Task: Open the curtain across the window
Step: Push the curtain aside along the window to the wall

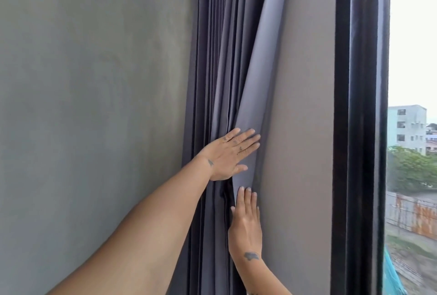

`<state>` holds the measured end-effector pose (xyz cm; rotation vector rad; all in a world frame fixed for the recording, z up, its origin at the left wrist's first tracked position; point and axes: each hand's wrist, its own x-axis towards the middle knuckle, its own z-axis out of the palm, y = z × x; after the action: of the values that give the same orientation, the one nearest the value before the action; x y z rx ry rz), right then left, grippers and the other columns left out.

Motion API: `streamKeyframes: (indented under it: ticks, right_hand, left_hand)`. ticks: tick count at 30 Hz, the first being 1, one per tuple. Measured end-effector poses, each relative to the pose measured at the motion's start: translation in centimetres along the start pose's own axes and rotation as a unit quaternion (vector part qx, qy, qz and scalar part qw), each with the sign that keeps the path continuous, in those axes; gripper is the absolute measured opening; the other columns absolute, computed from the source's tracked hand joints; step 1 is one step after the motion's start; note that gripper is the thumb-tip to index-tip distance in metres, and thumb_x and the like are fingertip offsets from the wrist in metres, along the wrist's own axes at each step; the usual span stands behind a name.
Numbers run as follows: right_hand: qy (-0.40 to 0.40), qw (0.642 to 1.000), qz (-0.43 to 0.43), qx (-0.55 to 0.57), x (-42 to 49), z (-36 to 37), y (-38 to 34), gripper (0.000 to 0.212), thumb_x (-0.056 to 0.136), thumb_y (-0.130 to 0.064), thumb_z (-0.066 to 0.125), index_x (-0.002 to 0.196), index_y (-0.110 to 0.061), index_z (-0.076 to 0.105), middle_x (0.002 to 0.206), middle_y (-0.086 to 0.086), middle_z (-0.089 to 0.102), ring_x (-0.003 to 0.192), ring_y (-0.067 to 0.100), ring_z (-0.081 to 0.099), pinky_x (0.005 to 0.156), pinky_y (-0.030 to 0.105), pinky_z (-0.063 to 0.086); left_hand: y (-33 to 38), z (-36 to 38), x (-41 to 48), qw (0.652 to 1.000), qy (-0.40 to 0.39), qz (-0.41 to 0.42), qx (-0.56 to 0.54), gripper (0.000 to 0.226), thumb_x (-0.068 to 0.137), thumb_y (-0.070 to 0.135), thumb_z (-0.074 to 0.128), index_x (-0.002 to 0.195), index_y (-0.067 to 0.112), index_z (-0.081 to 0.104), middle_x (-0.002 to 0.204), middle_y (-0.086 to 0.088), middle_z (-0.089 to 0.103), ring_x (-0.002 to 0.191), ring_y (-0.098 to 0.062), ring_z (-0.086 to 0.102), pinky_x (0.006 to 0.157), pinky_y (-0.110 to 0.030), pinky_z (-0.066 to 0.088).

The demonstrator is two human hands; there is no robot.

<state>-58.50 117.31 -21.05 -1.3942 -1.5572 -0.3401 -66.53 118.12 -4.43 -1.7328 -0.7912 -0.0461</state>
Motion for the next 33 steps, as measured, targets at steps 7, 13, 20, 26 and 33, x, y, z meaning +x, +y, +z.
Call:
streamKeyframes:
  ticks: [7, 13, 20, 26, 33]
  right_hand:
    - [-0.028, 0.998, 0.049, -0.007, 1.8, 3.2, -0.8, 0.068, 0.101, -0.031, -0.004, 0.121, 0.004, 0.050, 0.117, 0.025, 0.060, 0.108, 0.038, 0.054, 0.082, 0.046, 0.045]
    - [0.026, 0.998, 0.047, -0.032, 3.6, 6.4, -1.4, 0.058, 0.101, -0.030, -0.004, 0.125, -0.002, 0.040, 0.116, 0.021, 0.061, 0.106, 0.037, 0.057, 0.078, 0.046, 0.049]
    - [-0.001, 0.999, 0.047, 0.010, 4.9, 9.8, -2.8, 0.064, 0.100, -0.031, -0.005, 0.125, 0.002, 0.045, 0.117, 0.026, 0.060, 0.107, 0.041, 0.055, 0.084, 0.046, 0.041]
    - [0.007, 0.999, 0.048, 0.010, 4.9, 9.6, -3.6, 0.065, 0.100, -0.034, -0.003, 0.126, 0.006, 0.042, 0.118, 0.027, 0.058, 0.114, 0.034, 0.045, 0.085, 0.046, 0.039]
    - [0.009, 1.000, 0.017, 0.004, 3.0, 7.6, -2.9, 0.043, 0.100, -0.031, 0.008, 0.132, -0.003, 0.015, 0.136, 0.027, 0.040, 0.128, 0.036, 0.030, 0.100, 0.043, 0.025]
  left_hand:
    - [-0.9, 4.3, 0.1, 1.000, 0.000, -0.005, -0.012, 0.064, 0.100, 0.047, 0.008, 0.143, 0.011, -0.022, 0.156, -0.005, -0.020, 0.139, -0.020, -0.027, 0.108, -0.038, -0.022]
    - [-2.0, 7.8, 0.3, 0.999, 0.006, -0.015, -0.044, 0.062, 0.100, 0.047, 0.007, 0.137, 0.010, -0.027, 0.143, -0.004, -0.033, 0.130, -0.019, -0.034, 0.108, -0.038, -0.022]
    - [-3.2, 11.0, -0.8, 0.995, -0.002, -0.040, -0.088, 0.062, 0.100, 0.045, 0.009, 0.137, 0.010, -0.027, 0.143, -0.002, -0.034, 0.130, -0.017, -0.035, 0.110, -0.036, -0.020]
    - [-3.9, 11.5, -1.3, 0.990, -0.037, -0.059, -0.123, 0.061, 0.101, 0.043, 0.008, 0.142, 0.009, -0.023, 0.156, -0.004, -0.023, 0.140, -0.018, -0.026, 0.112, -0.035, -0.018]
    - [-3.2, 8.7, -2.3, 0.985, -0.072, -0.058, -0.144, 0.063, 0.101, 0.043, 0.008, 0.147, 0.007, -0.015, 0.157, -0.006, -0.021, 0.141, -0.018, -0.024, 0.111, -0.035, -0.018]
